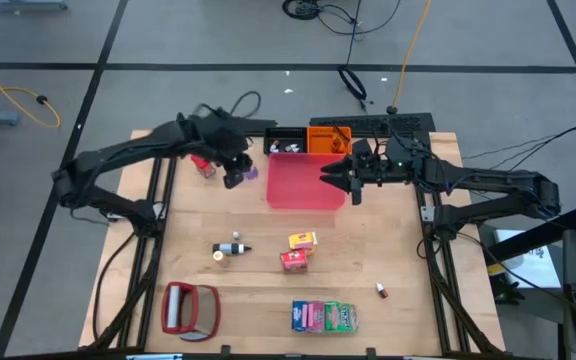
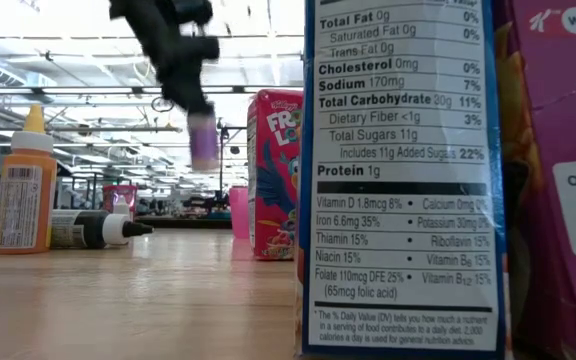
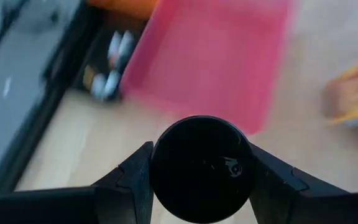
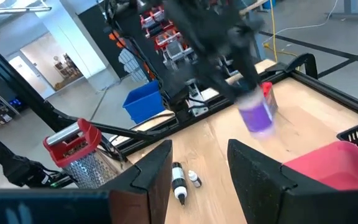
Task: Pick & Place Kitchen Items
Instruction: Put the spice bottle into the orange bin
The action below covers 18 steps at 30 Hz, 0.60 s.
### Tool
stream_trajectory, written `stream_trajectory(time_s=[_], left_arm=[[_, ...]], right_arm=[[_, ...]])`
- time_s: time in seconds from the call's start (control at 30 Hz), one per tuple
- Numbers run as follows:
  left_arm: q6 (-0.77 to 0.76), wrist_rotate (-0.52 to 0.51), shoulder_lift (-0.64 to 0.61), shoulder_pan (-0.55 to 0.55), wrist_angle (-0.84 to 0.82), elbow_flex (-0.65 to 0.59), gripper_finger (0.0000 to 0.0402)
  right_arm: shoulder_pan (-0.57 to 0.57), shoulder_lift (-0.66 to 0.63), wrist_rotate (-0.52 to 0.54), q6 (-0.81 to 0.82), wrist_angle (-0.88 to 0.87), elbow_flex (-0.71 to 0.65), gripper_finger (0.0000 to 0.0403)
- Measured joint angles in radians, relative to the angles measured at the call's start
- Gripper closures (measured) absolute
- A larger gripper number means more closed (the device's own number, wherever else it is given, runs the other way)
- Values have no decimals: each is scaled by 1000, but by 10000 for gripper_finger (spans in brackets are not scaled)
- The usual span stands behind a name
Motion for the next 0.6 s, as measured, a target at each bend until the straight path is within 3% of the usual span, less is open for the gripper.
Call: stream_trajectory(time_s=[0.3, 0.6], left_arm=[[44, 99, -35, -101, 21, 192, 215], [-39, 100, -34, -175, 121, 212, 215]], right_arm=[[1, 58, -7, 2, 26, 0, 257], [2, 85, -55, -36, 106, 0, 257]])
